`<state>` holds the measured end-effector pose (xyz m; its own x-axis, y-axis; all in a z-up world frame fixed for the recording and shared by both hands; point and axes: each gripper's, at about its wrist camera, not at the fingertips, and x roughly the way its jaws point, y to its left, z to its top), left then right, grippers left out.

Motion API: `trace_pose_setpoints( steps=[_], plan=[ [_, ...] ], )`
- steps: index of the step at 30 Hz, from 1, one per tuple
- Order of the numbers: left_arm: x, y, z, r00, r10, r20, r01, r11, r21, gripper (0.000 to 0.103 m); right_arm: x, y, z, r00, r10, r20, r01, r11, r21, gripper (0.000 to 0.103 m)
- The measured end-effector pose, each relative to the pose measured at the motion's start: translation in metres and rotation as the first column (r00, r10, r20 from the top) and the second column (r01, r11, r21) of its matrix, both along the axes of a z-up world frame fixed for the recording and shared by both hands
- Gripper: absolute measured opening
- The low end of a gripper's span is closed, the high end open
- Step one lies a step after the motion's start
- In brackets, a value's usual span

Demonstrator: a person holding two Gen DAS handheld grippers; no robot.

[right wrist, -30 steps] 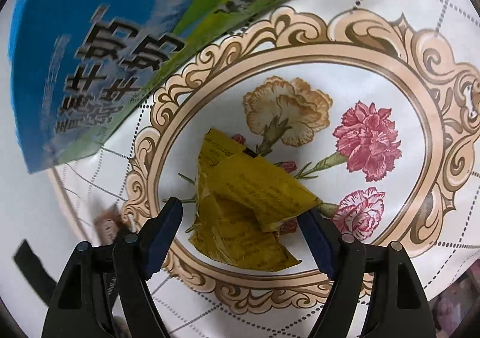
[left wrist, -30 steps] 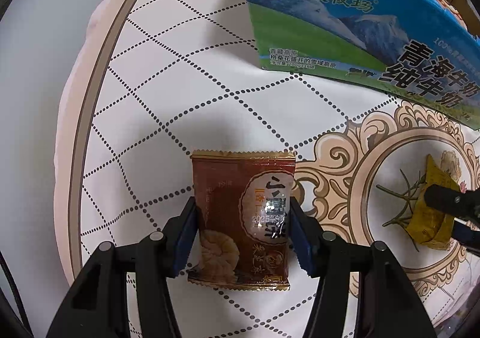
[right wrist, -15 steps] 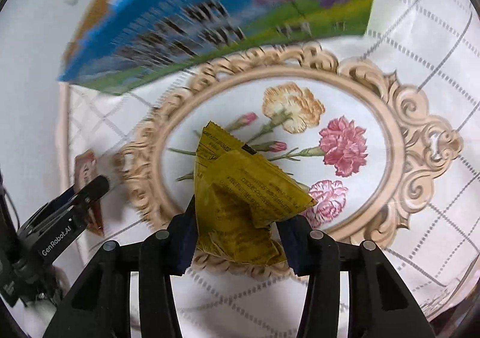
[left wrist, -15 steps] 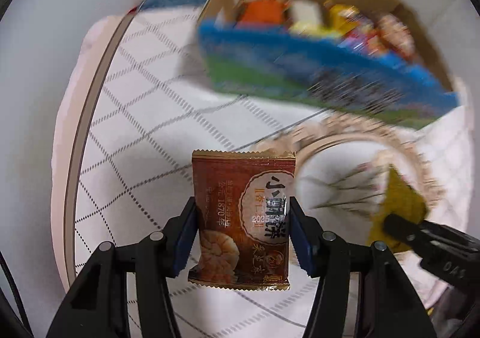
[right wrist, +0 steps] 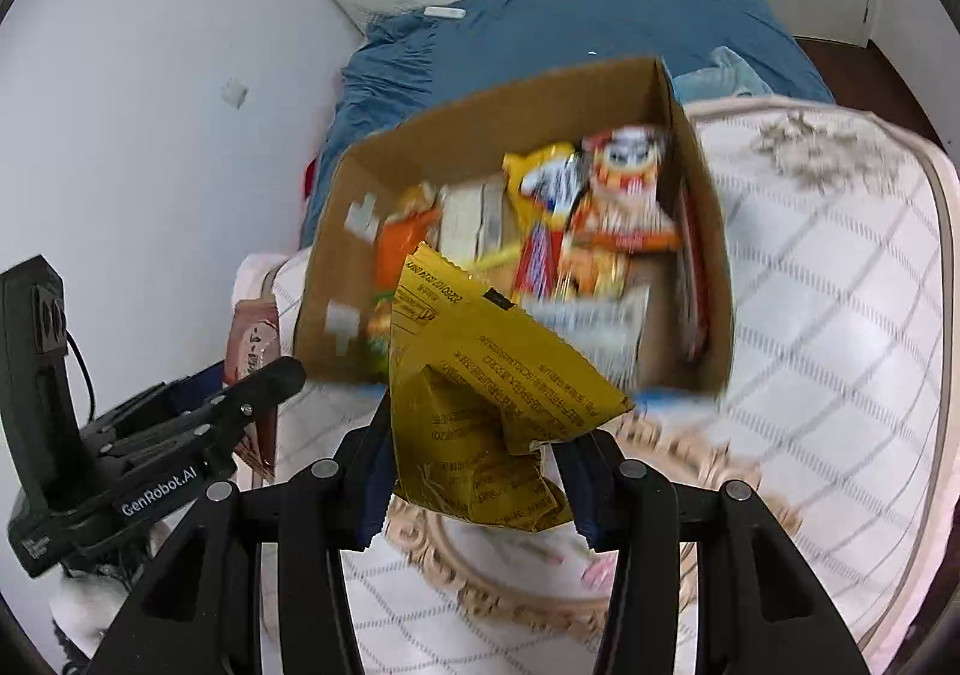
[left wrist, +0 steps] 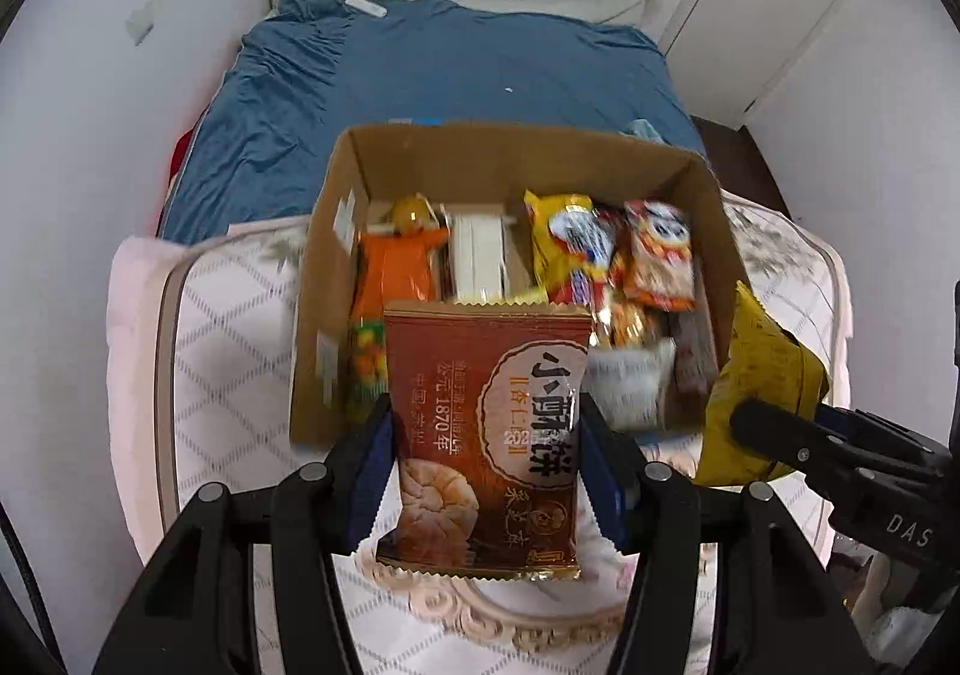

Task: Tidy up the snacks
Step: 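Carry both packets into the cardboard box and open both tools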

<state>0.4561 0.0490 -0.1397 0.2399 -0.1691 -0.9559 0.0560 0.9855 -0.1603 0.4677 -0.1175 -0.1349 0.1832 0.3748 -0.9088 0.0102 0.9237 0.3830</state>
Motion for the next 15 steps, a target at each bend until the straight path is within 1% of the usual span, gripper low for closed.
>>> trace_pose_setpoints(
  steps=[1,4,7,11,15],
  plan=[
    [0.014,-0.002,-0.005,1.0,-0.003,-0.02,0.003,1.0,0.001,0.054,0.011,-0.004,-0.002,1.0,0.001,-0.011,-0.001,1.0,-0.003,0.05],
    [0.048,-0.003,-0.022,0.997,-0.001,-0.08,0.0,1.0,-0.01,0.054,0.046,0.003,-0.021,0.999,0.018,-0.048,-0.02,0.999,-0.031,0.05],
    [0.078,-0.006,-0.046,0.989,-0.002,-0.15,-0.001,1.0,-0.021,0.054,0.072,0.015,-0.049,0.995,0.045,-0.094,-0.051,0.997,-0.061,0.05],
    [0.103,-0.008,-0.074,0.976,-0.002,-0.218,-0.003,1.0,-0.023,0.054,0.092,0.025,-0.079,0.989,0.069,-0.134,-0.081,0.993,-0.091,0.05],
    [0.115,-0.012,-0.099,0.96,-0.018,-0.279,0.01,0.999,-0.031,0.054,0.105,0.03,-0.1,0.982,0.086,-0.168,-0.102,0.991,-0.088,0.051]
  ],
)
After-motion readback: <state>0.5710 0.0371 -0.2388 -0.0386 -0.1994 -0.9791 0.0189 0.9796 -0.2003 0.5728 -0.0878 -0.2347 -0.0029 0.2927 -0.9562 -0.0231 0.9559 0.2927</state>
